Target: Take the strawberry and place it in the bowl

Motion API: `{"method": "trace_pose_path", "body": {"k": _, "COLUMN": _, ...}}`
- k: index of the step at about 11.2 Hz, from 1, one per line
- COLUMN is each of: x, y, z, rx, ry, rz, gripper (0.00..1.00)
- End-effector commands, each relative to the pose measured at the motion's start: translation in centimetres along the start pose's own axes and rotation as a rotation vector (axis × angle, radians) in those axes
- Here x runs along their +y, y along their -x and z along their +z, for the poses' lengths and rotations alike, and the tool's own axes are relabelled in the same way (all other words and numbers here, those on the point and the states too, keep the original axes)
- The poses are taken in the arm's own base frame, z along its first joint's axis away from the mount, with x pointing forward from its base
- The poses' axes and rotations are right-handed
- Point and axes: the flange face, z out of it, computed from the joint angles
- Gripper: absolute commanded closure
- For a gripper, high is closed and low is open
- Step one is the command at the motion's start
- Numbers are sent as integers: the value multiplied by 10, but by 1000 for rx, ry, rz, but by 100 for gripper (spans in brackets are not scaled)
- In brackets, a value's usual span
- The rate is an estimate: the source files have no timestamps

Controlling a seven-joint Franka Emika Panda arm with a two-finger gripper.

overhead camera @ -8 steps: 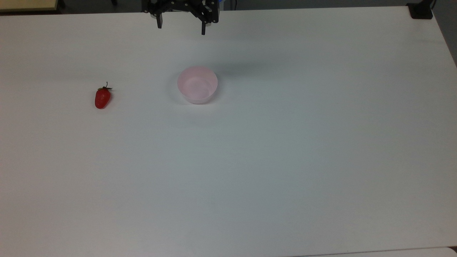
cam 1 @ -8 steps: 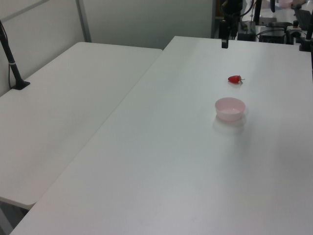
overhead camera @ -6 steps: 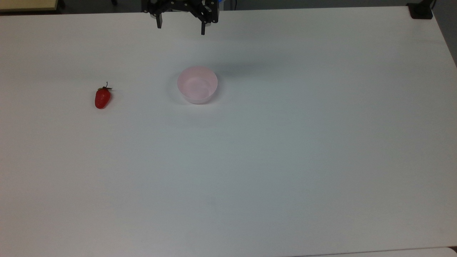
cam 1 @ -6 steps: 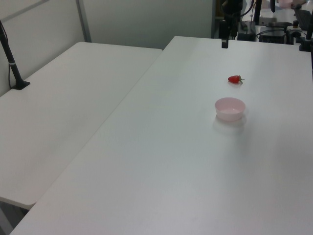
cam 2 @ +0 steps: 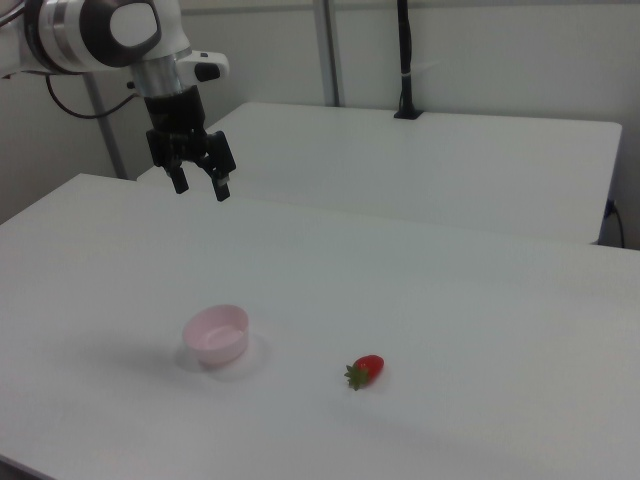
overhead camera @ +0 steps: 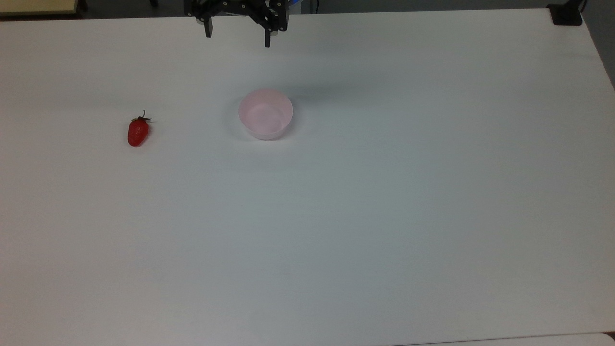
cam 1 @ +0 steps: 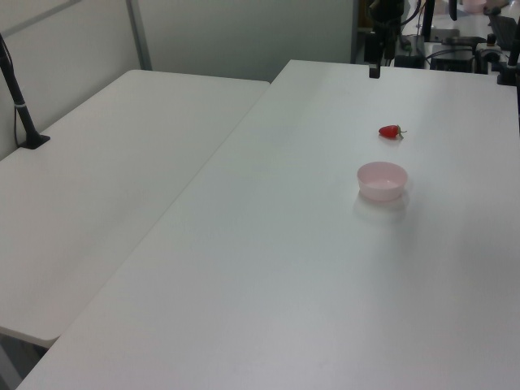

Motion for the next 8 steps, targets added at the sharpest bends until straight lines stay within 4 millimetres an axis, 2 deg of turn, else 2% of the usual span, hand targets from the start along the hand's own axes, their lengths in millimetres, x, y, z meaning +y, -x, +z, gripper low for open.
{"method": "trace_pose_path", "body": {"k": 1, "x": 7, "y": 9, "z": -3, "rx": -11, "ry": -17, "rz": -6, "gripper": 0}}
{"method": "trace_pose_path", "body": {"k": 3, "x": 24, "y": 6, "z": -1, "rx": -11, "ry": -17, "rz": 23, "gripper": 0}}
{"method": "trace_pose_path", "body": {"k": 8, "x": 109, "y": 3, "z": 14, "rx": -29, "ry": -19, "rz": 150, "gripper": 0}}
